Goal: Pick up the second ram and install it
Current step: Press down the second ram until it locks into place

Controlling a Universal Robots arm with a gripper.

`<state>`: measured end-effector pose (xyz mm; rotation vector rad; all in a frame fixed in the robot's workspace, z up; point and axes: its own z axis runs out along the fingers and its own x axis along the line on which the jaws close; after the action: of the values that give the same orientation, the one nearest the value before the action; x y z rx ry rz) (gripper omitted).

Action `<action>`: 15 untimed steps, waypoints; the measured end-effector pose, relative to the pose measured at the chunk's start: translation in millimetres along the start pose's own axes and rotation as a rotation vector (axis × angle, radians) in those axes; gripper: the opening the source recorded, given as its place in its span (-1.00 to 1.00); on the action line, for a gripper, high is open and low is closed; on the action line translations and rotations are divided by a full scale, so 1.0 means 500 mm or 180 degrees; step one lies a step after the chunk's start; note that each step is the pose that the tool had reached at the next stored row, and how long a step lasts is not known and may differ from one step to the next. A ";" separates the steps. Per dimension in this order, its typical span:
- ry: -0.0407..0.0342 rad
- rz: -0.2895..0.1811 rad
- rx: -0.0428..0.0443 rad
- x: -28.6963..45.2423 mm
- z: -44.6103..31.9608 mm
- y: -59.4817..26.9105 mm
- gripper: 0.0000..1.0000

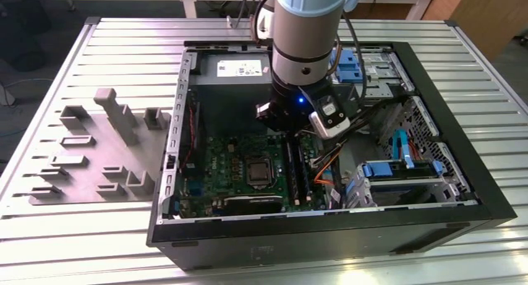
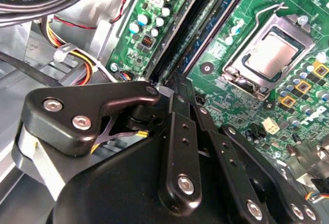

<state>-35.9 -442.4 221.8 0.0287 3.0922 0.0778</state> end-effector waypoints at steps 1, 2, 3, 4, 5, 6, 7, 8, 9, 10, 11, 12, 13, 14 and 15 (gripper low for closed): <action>0.0000 0.0000 0.0000 0.000 0.002 0.000 -0.79; 0.0001 0.0000 0.0002 0.001 0.003 0.000 -0.79; 0.0001 0.0000 0.0002 0.000 0.003 0.000 -0.79; 0.0001 0.0000 0.0002 0.001 0.003 0.000 -0.79; 0.0000 0.0000 0.0002 0.001 0.003 0.000 -0.79; 0.0000 0.0000 0.0001 0.000 0.003 0.000 -0.79; 0.0000 0.0000 0.0001 0.001 0.004 0.000 -0.79; 0.0000 0.0000 0.0001 0.001 0.005 0.000 -0.79; 0.0000 0.0000 0.0001 0.001 0.006 0.000 -0.79; 0.0000 0.0000 0.0002 0.001 0.006 0.000 -0.79; 0.0001 0.0000 0.0002 0.001 0.006 0.000 -0.79; 0.0000 0.0000 0.0002 0.001 0.006 0.000 -0.79; 0.0000 0.0000 0.0001 0.001 0.006 0.000 -0.79; 0.0000 0.0000 0.0001 0.001 0.006 0.000 -0.79; 0.0000 0.0000 0.0001 0.001 0.007 0.000 -0.79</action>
<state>-36.3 -442.4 218.2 0.0288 3.0922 0.0775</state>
